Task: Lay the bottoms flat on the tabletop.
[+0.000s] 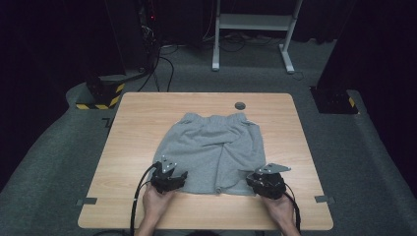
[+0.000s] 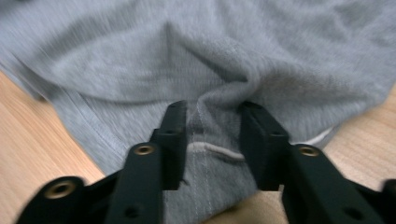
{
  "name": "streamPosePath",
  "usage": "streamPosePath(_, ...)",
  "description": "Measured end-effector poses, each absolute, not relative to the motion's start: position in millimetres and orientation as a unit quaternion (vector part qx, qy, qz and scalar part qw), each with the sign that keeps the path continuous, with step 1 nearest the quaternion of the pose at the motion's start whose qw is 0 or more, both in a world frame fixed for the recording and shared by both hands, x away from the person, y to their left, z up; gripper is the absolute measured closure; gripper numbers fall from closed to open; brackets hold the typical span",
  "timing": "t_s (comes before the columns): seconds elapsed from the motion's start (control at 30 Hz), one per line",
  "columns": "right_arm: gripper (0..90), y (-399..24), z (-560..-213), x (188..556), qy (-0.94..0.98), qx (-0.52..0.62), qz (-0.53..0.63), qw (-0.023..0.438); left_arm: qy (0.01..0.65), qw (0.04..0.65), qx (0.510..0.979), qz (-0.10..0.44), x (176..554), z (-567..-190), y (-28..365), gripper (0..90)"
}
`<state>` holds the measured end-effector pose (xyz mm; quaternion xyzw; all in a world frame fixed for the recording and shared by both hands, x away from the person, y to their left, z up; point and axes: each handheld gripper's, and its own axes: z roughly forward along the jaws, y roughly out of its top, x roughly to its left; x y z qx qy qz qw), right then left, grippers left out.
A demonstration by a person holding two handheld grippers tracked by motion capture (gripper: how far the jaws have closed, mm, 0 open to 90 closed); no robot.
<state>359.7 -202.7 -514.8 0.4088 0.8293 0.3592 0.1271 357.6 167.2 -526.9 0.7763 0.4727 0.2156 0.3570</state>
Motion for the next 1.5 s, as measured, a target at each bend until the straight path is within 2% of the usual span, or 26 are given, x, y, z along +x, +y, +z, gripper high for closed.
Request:
streamPosePath(0.2, 87.8, -206, -516, 358, 0.831, 0.402, 0.362, 0.128, 0.473, 0.357, 0.776, 0.215, 358, -527, 167, 35.6)
streamPosePath(0.3, 89.3, -212, -514, 356, 0.827, 0.401, 0.371, 0.131, 0.473, 0.357, 0.776, 0.215, 358, -527, 167, 35.6)
streamPosePath(0.6, 89.4, -239, -502, 348, 0.814, 0.414, 0.384, 0.135, 0.473, 0.357, 0.776, 0.215, 358, -527, 167, 35.6)
streamPosePath(0.97, 89.7, -291, -485, 332, 0.783, 0.457, 0.380, 0.183, 0.472, 0.357, 0.777, 0.216, 358, -527, 167, 35.4)
streamPosePath(1.17, 89.0, -302, -498, 338, 0.784, 0.482, 0.355, 0.168, 0.472, 0.357, 0.777, 0.216, 358, -527, 167, 35.3)
streamPosePath(1.3, 74.2, -294, -497, 338, 0.782, 0.480, 0.361, 0.166, 0.472, 0.357, 0.777, 0.216, 358, -527, 167, 35.2)
streamPosePath(1.43, 64.5, -282, -499, 341, 0.789, 0.474, 0.351, 0.171, 0.472, 0.357, 0.777, 0.216, 358, -527, 167, 35.2)
streamPosePath(1.5, 65.1, -279, -502, 346, 0.793, 0.476, 0.343, 0.166, 0.472, 0.357, 0.777, 0.216, 358, -527, 167, 35.3)
